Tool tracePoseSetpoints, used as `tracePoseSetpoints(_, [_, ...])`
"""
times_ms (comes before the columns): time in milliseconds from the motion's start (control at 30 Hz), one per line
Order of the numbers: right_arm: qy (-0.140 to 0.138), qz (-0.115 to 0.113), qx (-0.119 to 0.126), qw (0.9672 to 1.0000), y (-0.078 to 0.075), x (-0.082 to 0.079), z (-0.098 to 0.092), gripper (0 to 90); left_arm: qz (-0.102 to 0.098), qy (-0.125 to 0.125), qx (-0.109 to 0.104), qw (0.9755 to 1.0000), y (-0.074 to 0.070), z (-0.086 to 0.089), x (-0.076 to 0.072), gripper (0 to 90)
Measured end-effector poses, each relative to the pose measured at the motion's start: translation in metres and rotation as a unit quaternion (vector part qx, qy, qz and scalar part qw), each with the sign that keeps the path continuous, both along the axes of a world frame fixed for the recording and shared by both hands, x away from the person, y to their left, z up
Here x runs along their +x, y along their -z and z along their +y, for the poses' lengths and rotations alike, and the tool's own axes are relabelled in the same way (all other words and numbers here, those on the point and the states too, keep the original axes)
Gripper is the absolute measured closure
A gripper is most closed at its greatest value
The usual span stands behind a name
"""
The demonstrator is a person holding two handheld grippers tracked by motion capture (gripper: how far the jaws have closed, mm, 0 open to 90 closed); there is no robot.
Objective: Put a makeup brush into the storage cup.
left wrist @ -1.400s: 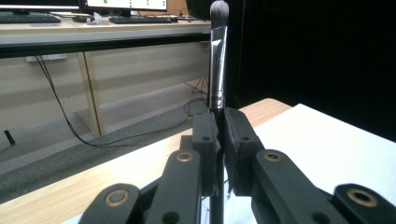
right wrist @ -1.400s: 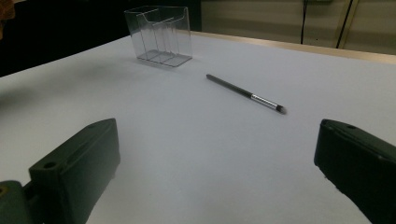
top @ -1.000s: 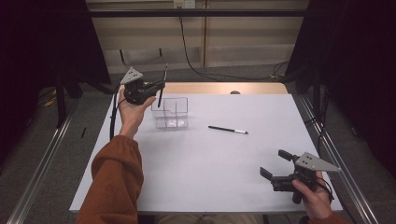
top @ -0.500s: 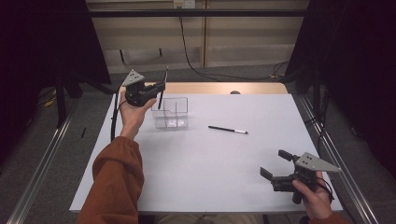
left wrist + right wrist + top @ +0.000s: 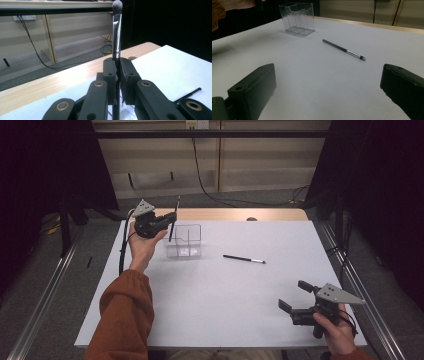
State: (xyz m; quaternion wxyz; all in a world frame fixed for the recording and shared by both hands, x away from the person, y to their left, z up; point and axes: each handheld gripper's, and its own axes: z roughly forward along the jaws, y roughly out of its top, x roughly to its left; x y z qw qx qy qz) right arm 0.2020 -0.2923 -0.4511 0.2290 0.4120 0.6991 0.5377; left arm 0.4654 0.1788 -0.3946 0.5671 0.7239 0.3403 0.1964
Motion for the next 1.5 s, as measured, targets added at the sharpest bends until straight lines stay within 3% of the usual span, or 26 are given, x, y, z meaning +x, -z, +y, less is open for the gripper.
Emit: tracePoseSetpoints(1500, [-0.003,0.0,-0.002,1.0,0.0,0.0,0.0,0.0,0.019,-0.005,0.006,0.9998,0.015,0.004,0.0,83.8])
